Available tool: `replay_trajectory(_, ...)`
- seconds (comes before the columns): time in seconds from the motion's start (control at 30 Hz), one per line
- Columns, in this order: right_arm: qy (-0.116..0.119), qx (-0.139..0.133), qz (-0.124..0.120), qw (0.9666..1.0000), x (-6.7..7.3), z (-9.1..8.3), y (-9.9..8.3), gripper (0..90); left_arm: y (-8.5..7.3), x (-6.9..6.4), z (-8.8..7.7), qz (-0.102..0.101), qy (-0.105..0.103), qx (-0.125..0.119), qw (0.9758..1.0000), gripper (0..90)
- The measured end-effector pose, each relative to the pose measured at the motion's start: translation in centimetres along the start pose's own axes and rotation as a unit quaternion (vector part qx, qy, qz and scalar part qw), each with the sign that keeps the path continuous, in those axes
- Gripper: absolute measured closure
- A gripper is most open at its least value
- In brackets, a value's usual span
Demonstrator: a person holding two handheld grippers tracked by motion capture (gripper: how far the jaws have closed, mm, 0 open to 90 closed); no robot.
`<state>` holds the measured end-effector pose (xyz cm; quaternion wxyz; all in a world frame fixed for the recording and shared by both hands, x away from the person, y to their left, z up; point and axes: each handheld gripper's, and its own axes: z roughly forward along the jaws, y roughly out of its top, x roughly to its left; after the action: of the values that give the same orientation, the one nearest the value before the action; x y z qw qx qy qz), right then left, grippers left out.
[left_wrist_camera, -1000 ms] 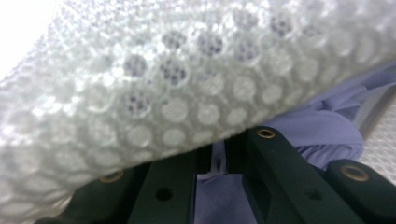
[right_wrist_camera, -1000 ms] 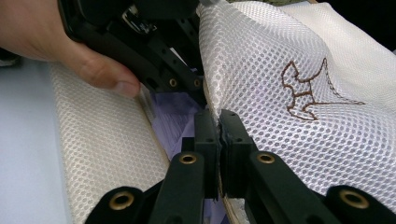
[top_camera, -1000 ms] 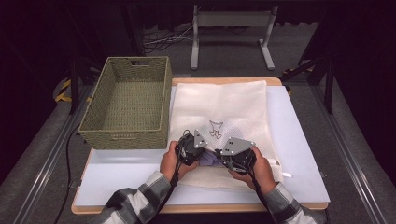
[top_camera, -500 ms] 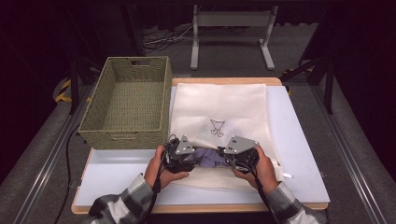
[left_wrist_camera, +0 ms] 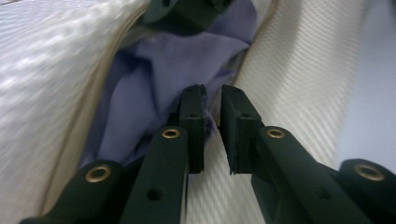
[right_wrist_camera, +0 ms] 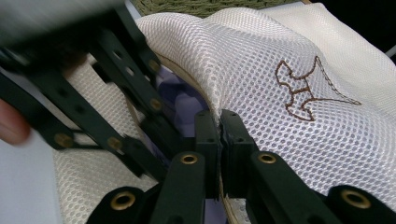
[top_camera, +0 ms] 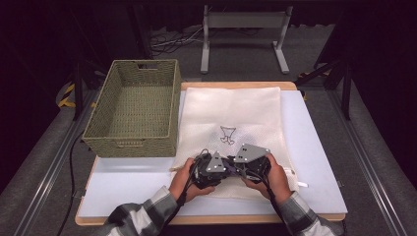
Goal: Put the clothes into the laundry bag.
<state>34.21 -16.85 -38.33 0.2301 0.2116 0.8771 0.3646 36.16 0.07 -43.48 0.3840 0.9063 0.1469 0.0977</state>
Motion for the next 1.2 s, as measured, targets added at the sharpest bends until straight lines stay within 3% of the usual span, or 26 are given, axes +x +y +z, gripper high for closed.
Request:
replay_trajectory(0.1,0.006,0.003,0.006,1.0000,-0.1,0.0,-0.2,87.4,0.0,0.2,1.2,-0.004,0.004,0.009,1.0000,81.6)
replay_trajectory(0.23,0.007,0.004,0.011,0.9999,-0.1,-0.1,-0.4,87.4,0.1,0.3,1.8,-0.005,0.024,0.011,0.9996,87.8)
replay_trajectory(0.27,0.007,0.005,0.011,0.9999,-0.1,-0.1,-0.4,87.4,0.2,0.5,2.1,-0.002,0.043,0.011,0.9990,88.4)
replay_trajectory(0.33,0.005,0.006,0.011,0.9999,-0.1,-0.1,-0.4,87.4,0.2,0.7,2.3,-0.008,0.055,0.009,0.9984,88.9)
replay_trajectory(0.5,0.005,0.009,0.009,0.9999,0.0,0.0,-0.4,87.4,0.6,1.1,2.8,-0.008,0.099,0.015,0.9949,90.0)
replay_trajectory(0.63,0.001,0.011,0.011,0.9999,0.0,-0.1,-0.4,87.4,0.6,1.8,3.0,-0.027,0.110,0.009,0.9935,90.0)
replay_trajectory(0.7,-0.002,0.007,0.012,0.9999,-0.1,-0.2,-0.4,87.4,0.5,2.0,2.9,-0.040,0.126,0.008,0.9911,90.0)
replay_trajectory(0.97,-0.002,0.006,0.008,0.9999,0.0,-0.1,-0.3,87.4,0.4,2.4,2.8,-0.062,0.139,0.000,0.9884,90.0)
replay_trajectory(1.1,-0.003,0.006,0.008,0.9999,0.2,-0.1,-0.3,87.5,0.1,3.1,2.5,-0.079,0.154,0.003,0.9849,90.0)
replay_trajectory(1.2,-0.003,0.007,0.005,1.0000,0.3,-0.1,-0.2,87.4,0.0,3.2,2.4,-0.086,0.151,0.000,0.9848,90.0)
